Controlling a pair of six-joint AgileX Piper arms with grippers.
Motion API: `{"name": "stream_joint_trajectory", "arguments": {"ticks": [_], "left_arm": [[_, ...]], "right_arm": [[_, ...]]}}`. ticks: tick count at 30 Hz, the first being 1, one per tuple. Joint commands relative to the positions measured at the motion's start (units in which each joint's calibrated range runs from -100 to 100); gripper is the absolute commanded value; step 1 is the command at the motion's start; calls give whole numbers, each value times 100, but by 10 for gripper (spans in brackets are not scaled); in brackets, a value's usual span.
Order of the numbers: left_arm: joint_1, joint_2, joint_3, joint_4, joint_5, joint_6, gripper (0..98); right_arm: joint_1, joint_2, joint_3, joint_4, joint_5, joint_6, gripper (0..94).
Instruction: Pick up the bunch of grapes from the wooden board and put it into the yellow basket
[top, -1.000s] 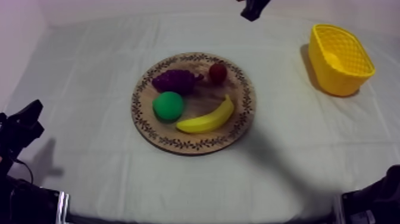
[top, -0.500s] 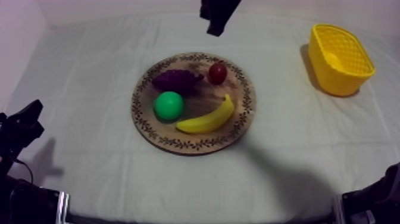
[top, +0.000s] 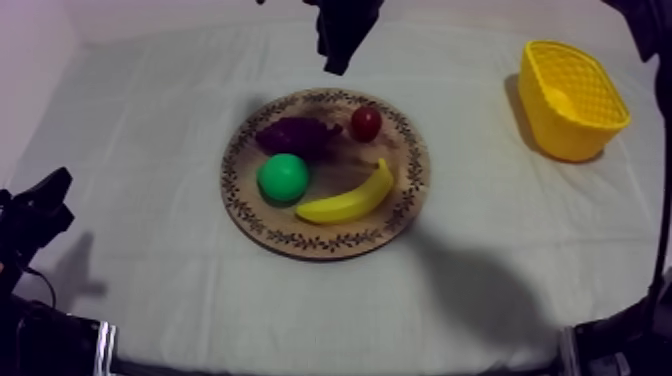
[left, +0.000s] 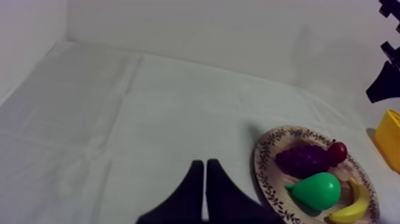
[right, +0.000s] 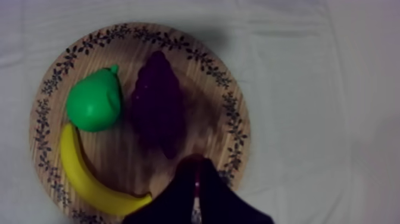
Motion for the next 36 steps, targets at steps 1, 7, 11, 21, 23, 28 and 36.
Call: {"name": "stream_joint_trajectory", "arguments": {"ticks": [1, 7, 11, 21, 23, 28, 36], "left_arm": [[-3, 0, -3, 2, 2, 1, 1], [-3, 0, -3, 2, 2, 1, 1], [-3, 0, -3, 2, 2, 1, 1], [-3, 0, -3, 2, 2, -3, 1], [-3, 0, -3, 2, 2, -4, 1], [-3, 0, -3, 2, 2, -4, 1], [-3, 0, -3, 2, 2, -4, 1]], "right_arm": [[18, 38, -18, -95, 6, 27, 6], [23, 108, -29, -228, 56, 91, 9], [15, 185, -73, -278, 97, 102, 44], [25, 422, -209, -251, 253, 140, 314], [35, 445, -226, -246, 268, 156, 384], [56, 487, -302, -289, 323, 236, 499], [114, 553, -410, -462, 454, 428, 585]]}}
